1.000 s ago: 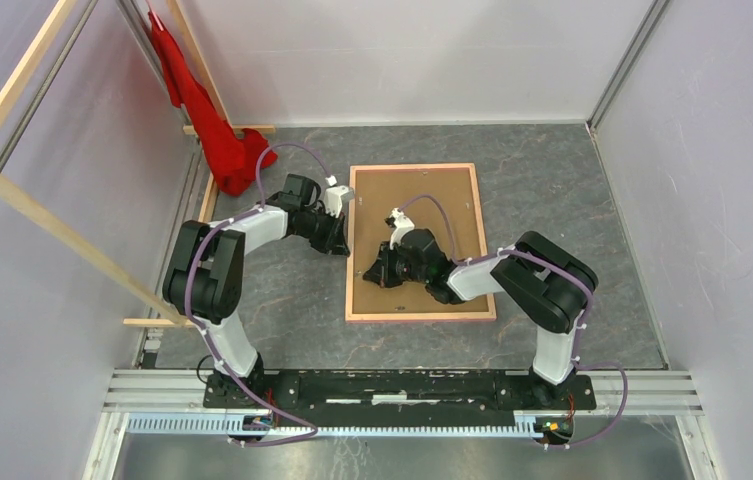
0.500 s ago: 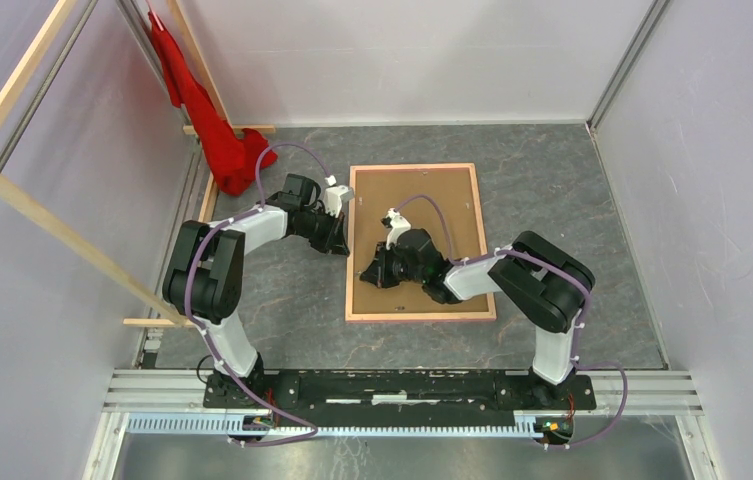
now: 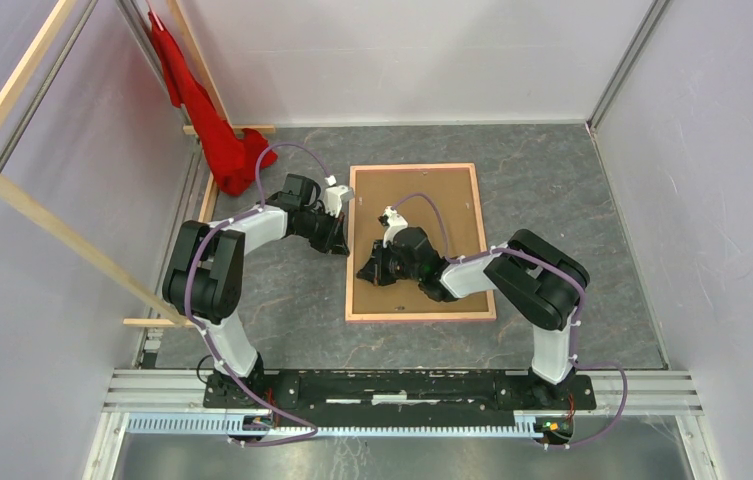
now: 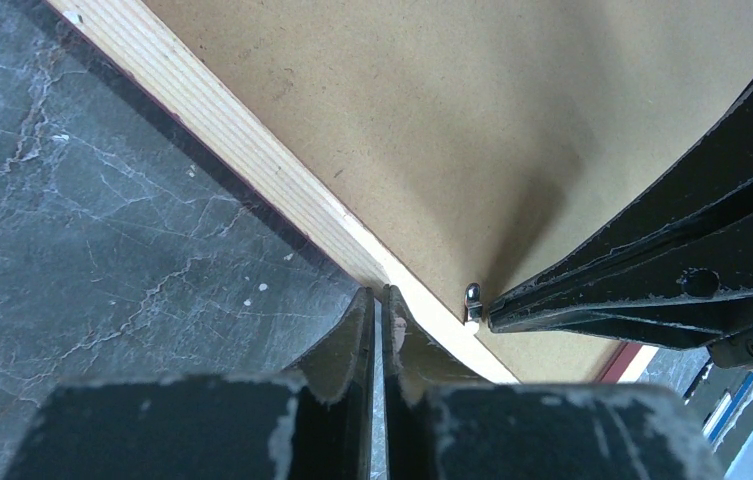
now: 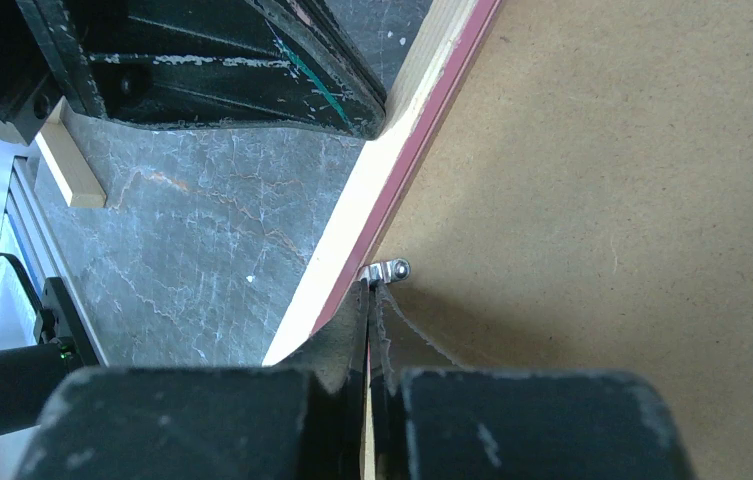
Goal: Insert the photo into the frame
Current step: Install the photo frame at the center of the board.
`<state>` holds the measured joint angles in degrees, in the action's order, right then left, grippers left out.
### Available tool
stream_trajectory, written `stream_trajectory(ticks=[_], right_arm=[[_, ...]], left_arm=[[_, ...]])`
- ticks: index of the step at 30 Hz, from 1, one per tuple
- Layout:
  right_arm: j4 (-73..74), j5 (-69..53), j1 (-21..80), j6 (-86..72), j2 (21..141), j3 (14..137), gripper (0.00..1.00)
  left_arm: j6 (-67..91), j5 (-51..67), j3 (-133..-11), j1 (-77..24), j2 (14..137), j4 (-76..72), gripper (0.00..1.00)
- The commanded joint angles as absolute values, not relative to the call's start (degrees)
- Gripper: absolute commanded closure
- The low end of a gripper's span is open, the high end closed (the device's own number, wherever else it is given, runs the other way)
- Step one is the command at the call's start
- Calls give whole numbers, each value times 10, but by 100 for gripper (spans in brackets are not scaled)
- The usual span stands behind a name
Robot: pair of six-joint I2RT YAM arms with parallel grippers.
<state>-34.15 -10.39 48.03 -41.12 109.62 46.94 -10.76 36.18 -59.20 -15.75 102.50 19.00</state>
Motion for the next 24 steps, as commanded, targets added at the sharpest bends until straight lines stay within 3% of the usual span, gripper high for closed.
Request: stream_trajectory(ticks=[1, 24], right_arm=[[-304, -75, 484, -405, 1117, 477, 100], [-302, -53, 484, -409, 1133, 489, 100]], left_arm=[[-103, 352, -579, -171, 1033, 170, 92], [-110, 354, -579, -177, 1038, 171, 95]])
